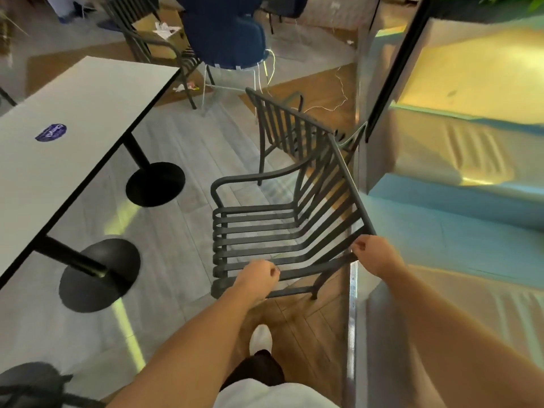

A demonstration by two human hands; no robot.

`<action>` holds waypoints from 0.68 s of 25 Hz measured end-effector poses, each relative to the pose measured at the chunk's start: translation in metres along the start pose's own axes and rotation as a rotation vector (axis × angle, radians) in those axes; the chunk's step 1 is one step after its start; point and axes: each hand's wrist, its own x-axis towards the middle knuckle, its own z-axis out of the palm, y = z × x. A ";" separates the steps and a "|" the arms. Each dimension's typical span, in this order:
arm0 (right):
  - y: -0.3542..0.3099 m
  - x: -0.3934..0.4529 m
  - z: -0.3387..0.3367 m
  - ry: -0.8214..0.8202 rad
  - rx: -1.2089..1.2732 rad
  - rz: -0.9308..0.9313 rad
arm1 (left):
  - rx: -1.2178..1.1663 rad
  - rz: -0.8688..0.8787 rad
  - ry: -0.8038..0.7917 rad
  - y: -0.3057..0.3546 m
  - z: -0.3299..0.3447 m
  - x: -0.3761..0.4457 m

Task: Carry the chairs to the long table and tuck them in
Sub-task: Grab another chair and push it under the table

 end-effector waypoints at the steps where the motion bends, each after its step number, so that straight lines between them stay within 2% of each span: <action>1: 0.000 0.011 -0.005 0.013 0.009 0.011 | 0.005 0.007 -0.010 0.000 -0.005 0.012; 5: 0.000 0.055 -0.024 0.060 0.022 0.061 | 0.002 0.046 -0.024 -0.002 -0.020 0.059; 10: 0.017 0.105 -0.037 0.033 -0.005 0.094 | -0.013 0.049 -0.038 0.001 -0.018 0.089; 14: 0.032 0.155 -0.046 -0.015 -0.045 0.093 | -0.053 -0.010 -0.032 0.016 -0.011 0.114; 17: 0.038 0.197 -0.054 -0.066 -0.037 0.040 | -0.085 -0.102 0.036 0.033 -0.005 0.129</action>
